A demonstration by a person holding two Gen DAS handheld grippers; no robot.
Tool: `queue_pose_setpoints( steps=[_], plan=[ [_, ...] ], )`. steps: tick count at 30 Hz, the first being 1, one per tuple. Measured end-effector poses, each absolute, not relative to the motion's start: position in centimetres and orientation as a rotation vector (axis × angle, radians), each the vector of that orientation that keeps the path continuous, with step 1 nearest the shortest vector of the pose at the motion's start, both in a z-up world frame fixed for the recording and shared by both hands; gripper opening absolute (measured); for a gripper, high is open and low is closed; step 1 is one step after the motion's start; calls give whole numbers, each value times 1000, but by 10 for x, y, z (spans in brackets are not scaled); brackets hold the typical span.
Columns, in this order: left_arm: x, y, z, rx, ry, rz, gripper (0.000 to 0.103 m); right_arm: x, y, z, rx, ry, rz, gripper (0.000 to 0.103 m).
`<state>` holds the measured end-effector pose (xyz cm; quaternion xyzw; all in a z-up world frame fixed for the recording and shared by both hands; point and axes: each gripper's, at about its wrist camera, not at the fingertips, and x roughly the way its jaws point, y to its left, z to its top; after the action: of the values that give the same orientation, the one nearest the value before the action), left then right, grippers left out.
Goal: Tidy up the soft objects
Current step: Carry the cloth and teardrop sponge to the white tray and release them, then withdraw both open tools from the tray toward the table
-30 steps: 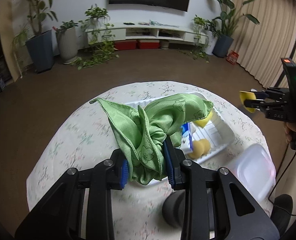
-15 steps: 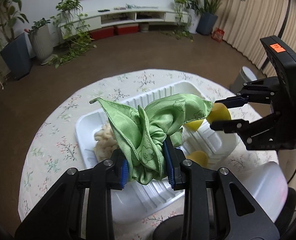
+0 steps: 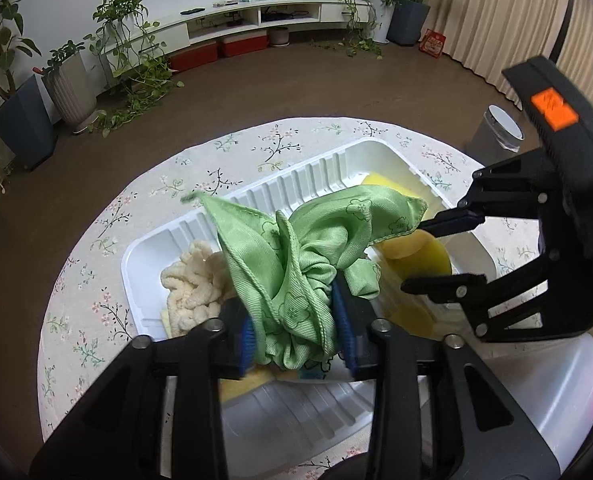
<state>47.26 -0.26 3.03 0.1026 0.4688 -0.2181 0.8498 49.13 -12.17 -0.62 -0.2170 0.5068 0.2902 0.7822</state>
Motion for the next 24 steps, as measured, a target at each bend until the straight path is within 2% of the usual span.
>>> queue_pose_setpoints(
  steps=[1,2,3,7,8,11,13,19,21,24],
  plan=[
    [474,-3,31,215,988,-456,52,491,-121,-7,-472,1094,624,42],
    [475,-3,31,214,988,-456,59,492,-121,-8,-472,1094,623,42],
    [476,-2,30,211,988,-456,70,493,-122,-8,-468,1093,623,42],
    [473,0,29,214,983,-458,92,496,-125,-6,-453,1087,612,52],
    [473,0,29,214,982,-454,93,495,-126,-5,-451,1085,609,57],
    [474,2,30,210,974,-449,95,494,-130,-3,-442,1080,601,62],
    [472,4,34,205,957,-445,103,494,-134,-2,-431,1075,595,68],
    [467,15,54,177,892,-427,103,490,-151,11,-372,1028,565,85],
    [461,21,63,165,861,-412,103,488,-158,17,-347,1009,558,102],
    [452,30,75,142,809,-384,103,482,-168,25,-312,984,530,103]
  ],
)
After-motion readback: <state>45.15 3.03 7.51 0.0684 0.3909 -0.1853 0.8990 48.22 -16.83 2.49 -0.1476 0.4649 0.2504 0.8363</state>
